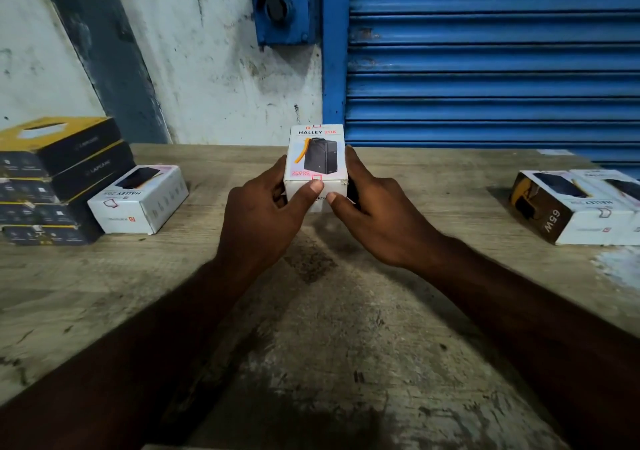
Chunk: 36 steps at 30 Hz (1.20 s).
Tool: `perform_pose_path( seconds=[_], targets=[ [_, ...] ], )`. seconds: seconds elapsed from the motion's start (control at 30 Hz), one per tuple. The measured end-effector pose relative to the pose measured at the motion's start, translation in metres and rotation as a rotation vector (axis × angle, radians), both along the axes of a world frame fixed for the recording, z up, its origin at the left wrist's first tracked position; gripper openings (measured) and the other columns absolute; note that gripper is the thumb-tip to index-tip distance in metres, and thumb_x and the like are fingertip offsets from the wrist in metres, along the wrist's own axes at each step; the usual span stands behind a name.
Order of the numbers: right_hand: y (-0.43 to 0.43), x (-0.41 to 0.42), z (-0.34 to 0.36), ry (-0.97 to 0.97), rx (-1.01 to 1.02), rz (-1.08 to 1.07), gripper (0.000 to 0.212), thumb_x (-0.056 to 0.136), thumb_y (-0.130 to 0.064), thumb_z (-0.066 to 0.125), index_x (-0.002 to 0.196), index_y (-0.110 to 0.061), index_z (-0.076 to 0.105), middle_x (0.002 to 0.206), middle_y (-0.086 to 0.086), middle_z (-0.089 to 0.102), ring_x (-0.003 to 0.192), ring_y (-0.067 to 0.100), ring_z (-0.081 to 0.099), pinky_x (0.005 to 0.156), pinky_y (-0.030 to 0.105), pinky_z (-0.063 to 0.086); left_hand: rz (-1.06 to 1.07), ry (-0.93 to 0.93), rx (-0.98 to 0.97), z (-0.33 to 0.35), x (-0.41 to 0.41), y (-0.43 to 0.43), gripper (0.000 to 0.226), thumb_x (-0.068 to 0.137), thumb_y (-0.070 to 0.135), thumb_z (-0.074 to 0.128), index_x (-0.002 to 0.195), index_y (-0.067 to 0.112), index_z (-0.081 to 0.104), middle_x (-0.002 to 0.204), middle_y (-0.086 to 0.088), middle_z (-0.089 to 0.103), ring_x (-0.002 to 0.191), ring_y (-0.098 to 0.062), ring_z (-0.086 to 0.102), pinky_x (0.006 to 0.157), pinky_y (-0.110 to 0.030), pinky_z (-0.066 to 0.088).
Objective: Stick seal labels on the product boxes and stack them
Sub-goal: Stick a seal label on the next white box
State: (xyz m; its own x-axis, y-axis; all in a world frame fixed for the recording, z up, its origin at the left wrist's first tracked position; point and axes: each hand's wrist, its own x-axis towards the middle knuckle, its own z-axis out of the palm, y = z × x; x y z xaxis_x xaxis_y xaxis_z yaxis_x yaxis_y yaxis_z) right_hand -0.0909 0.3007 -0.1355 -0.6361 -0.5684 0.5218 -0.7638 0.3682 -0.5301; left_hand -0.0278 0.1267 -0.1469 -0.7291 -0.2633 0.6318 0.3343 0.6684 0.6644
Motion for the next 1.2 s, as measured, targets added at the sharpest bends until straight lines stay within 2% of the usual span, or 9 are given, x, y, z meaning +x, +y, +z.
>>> perform_pose_path(
  seconds=[0.23, 0.43, 0.5, 0.53, 0.63, 0.8, 0.97, 1.03, 1.2],
  targets=[
    [-0.001, 0.006, 0.003, -0.032, -0.117, 0.003, 0.054, 0.105, -0.025, 0.051, 0.156, -0.021, 0.034, 0.076, -0.024, 0.057, 0.067, -0.013, 0.057, 0.064, 0.006, 0.038, -0.012, 0.022, -0.044, 0.000, 0.000, 0.002, 0.042, 0.093, 0.035, 0.069, 0.134, 0.030, 0.063, 0.103, 0.033, 0.064, 0.092, 0.013, 0.066, 0.082, -0.005, 0.048],
    [-0.005, 0.004, 0.003, -0.134, -0.296, -0.082, 0.043, 0.099, -0.033, 0.063, 0.137, -0.017, 0.052, 0.115, -0.013, 0.069, 0.078, -0.017, 0.059, 0.070, 0.002, 0.040, -0.114, -0.011, -0.045, 0.000, 0.002, 0.004, 0.061, 0.090, 0.015, 0.074, 0.145, 0.030, 0.050, 0.115, 0.026, 0.064, 0.102, 0.016, 0.062, 0.089, -0.004, 0.045],
    [-0.008, 0.001, 0.001, -0.234, -0.376, -0.094, 0.042, 0.094, -0.030, 0.071, 0.129, -0.017, 0.052, 0.122, -0.008, 0.070, 0.088, -0.010, 0.063, 0.076, 0.012, 0.051, -0.149, -0.005, -0.021, -0.002, 0.001, 0.003, 0.066, 0.089, 0.012, 0.074, 0.148, 0.027, 0.048, 0.120, 0.021, 0.066, 0.105, 0.011, 0.064, 0.091, -0.008, 0.048],
    [-0.010, -0.001, -0.001, -0.298, -0.408, -0.086, 0.041, 0.092, -0.027, 0.073, 0.125, -0.019, 0.051, 0.125, -0.006, 0.069, 0.100, -0.002, 0.066, 0.083, 0.024, 0.057, -0.161, -0.001, -0.012, -0.002, 0.001, 0.003, 0.066, 0.089, 0.014, 0.075, 0.148, 0.027, 0.048, 0.120, 0.018, 0.067, 0.105, 0.008, 0.066, 0.090, -0.010, 0.050],
    [-0.010, -0.003, -0.002, -0.461, -0.503, -0.040, 0.041, 0.087, -0.016, 0.078, 0.116, -0.024, 0.049, 0.129, -0.004, 0.065, 0.119, 0.013, 0.063, 0.093, 0.047, 0.057, -0.172, 0.024, 0.000, -0.002, 0.001, 0.005, 0.060, 0.090, 0.024, 0.073, 0.143, 0.035, 0.048, 0.119, 0.023, 0.066, 0.105, 0.004, 0.067, 0.089, -0.011, 0.050],
    [-0.009, -0.002, 0.001, -0.599, -0.621, -0.006, 0.040, 0.086, -0.006, 0.073, 0.116, -0.021, 0.051, 0.127, -0.002, 0.064, 0.110, 0.021, 0.066, 0.075, 0.036, 0.054, -0.165, 0.058, 0.088, 0.003, 0.004, 0.013, 0.050, 0.093, 0.021, 0.071, 0.137, 0.033, 0.053, 0.118, 0.027, 0.064, 0.107, 0.009, 0.064, 0.090, -0.009, 0.048],
    [-0.011, 0.003, 0.004, -0.557, -0.596, -0.007, 0.030, 0.092, -0.003, 0.063, 0.107, -0.026, 0.052, 0.127, -0.001, 0.063, 0.112, 0.014, 0.064, 0.076, 0.038, 0.056, -0.119, 0.064, 0.161, 0.003, 0.004, 0.014, 0.046, 0.095, 0.018, 0.067, 0.140, 0.015, 0.055, 0.122, 0.017, 0.066, 0.107, 0.011, 0.063, 0.088, -0.008, 0.049],
    [-0.012, 0.006, 0.006, -0.567, -0.600, 0.008, 0.027, 0.092, -0.004, 0.062, 0.107, -0.024, 0.053, 0.129, 0.003, 0.063, 0.113, 0.018, 0.064, 0.085, 0.043, 0.057, -0.068, 0.054, 0.167, 0.001, 0.003, 0.013, 0.048, 0.093, 0.025, 0.071, 0.138, 0.018, 0.054, 0.112, 0.025, 0.065, 0.101, 0.014, 0.064, 0.082, -0.006, 0.049],
    [-0.011, 0.012, 0.009, -0.554, -0.583, 0.018, 0.024, 0.095, -0.006, 0.065, 0.113, -0.013, 0.051, 0.127, 0.004, 0.064, 0.090, -0.003, 0.068, 0.077, 0.022, 0.056, -0.016, 0.009, 0.180, 0.000, 0.000, 0.013, 0.057, 0.088, 0.026, 0.077, 0.137, 0.020, 0.049, 0.104, 0.031, 0.060, 0.092, 0.019, 0.063, 0.073, -0.003, 0.048]
  ],
)
